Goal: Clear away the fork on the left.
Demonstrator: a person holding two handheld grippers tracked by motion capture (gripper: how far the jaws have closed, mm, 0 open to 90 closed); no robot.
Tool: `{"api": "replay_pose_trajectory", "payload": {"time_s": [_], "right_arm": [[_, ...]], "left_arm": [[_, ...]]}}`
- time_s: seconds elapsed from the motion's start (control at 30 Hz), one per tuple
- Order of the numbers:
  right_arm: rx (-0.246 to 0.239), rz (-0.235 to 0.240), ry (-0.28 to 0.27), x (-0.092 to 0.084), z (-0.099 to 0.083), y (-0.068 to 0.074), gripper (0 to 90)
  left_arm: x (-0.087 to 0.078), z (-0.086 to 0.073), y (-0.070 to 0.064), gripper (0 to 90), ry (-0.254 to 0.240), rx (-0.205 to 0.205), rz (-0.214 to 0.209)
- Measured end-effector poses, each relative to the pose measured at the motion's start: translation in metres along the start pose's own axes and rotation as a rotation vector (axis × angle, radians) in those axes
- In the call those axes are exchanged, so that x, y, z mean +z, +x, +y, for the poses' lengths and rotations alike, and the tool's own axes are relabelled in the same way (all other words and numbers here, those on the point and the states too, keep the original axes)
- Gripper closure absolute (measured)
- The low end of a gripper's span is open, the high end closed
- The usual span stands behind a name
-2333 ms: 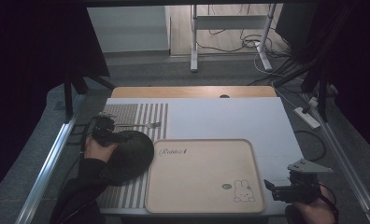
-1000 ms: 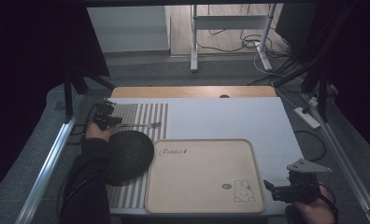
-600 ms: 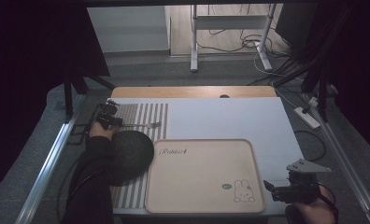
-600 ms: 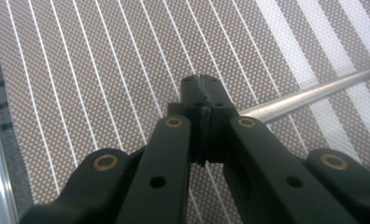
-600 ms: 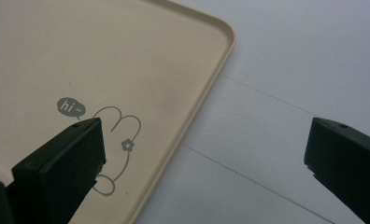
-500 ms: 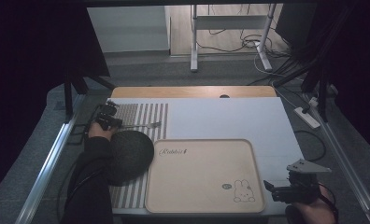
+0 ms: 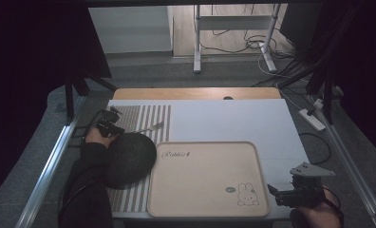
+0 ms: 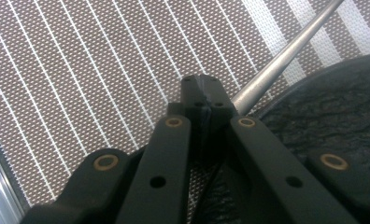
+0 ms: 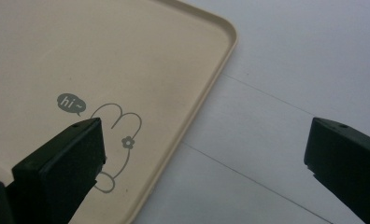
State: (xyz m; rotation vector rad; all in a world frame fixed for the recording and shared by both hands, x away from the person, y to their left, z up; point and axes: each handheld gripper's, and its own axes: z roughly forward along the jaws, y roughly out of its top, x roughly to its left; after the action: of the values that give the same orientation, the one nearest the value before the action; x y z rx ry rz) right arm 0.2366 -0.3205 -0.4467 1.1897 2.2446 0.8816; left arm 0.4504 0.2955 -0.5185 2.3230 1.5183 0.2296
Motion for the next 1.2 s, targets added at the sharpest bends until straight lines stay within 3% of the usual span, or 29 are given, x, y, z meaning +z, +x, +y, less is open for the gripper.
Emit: {"api": "replay_pose_trajectory", "payload": {"time_s": [0.07, 0.1, 0.17, 0.33, 0.37, 0.4, 0.5, 0.57, 0.67, 0.87, 0.9, 0.93, 0.97, 1.1, 1.2], "right_arm": [[0.000, 0.002, 0.000, 0.000, 0.000, 0.000, 0.0], [0.000, 0.002, 0.000, 0.000, 0.000, 0.000, 0.0], [-0.002, 0.003, 0.001, 0.000, 0.000, 0.000, 0.0], [-0.008, 0.002, 0.005, 0.000, 0.000, 0.001, 0.0], [-0.008, 0.002, 0.005, 0.000, 0.000, 0.001, 0.0], [-0.009, 0.002, 0.005, 0.000, 0.000, 0.001, 0.0], [-0.011, 0.003, 0.005, 0.001, 0.000, 0.001, 0.0], [-0.011, 0.003, 0.006, 0.001, 0.000, 0.001, 0.0], [-0.013, 0.003, 0.007, 0.001, 0.000, 0.001, 0.0], [-0.015, 0.003, 0.009, 0.001, 0.001, 0.002, 0.0], [-0.016, 0.003, 0.010, 0.001, 0.000, 0.002, 0.0], [-0.016, 0.003, 0.010, 0.001, 0.000, 0.002, 0.0], [-0.015, 0.004, 0.010, 0.001, 0.000, 0.001, 0.0], [-0.017, 0.006, 0.011, 0.001, 0.000, 0.002, 0.0], [-0.024, 0.006, 0.015, 0.001, 0.000, 0.002, 0.0]], "left_arm": [[-0.001, 0.002, 0.001, 88.4, -0.007, -0.003, 0.005], [-0.001, 0.002, 0.001, 78.6, -0.007, -0.003, 0.005], [-0.007, 0.004, 0.003, 70.5, -0.069, -0.032, -0.028], [-0.012, 0.012, -0.003, 35.9, -0.116, -0.036, -0.043], [-0.012, 0.014, -0.005, 35.9, -0.119, -0.034, -0.049], [-0.012, 0.017, -0.007, 29.8, -0.121, -0.032, -0.055], [-0.010, 0.023, -0.015, 13.7, -0.114, 0.001, -0.069], [-0.008, 0.027, -0.020, 10.3, -0.102, 0.028, -0.100], [-0.004, 0.033, -0.030, 0.0, -0.083, 0.081, -0.104], [0.007, 0.047, -0.045, 0.0, -0.041, 0.130, -0.087], [0.012, 0.050, -0.050, 0.0, -0.012, 0.143, -0.069], [0.012, 0.050, -0.050, 0.0, -0.012, 0.143, -0.069], [0.017, 0.052, -0.052, 0.0, 0.019, 0.160, -0.069], [0.022, 0.053, -0.052, 0.0, 0.034, 0.162, -0.073], [0.027, 0.054, -0.050, 11.5, 0.055, 0.178, -0.039]]}}
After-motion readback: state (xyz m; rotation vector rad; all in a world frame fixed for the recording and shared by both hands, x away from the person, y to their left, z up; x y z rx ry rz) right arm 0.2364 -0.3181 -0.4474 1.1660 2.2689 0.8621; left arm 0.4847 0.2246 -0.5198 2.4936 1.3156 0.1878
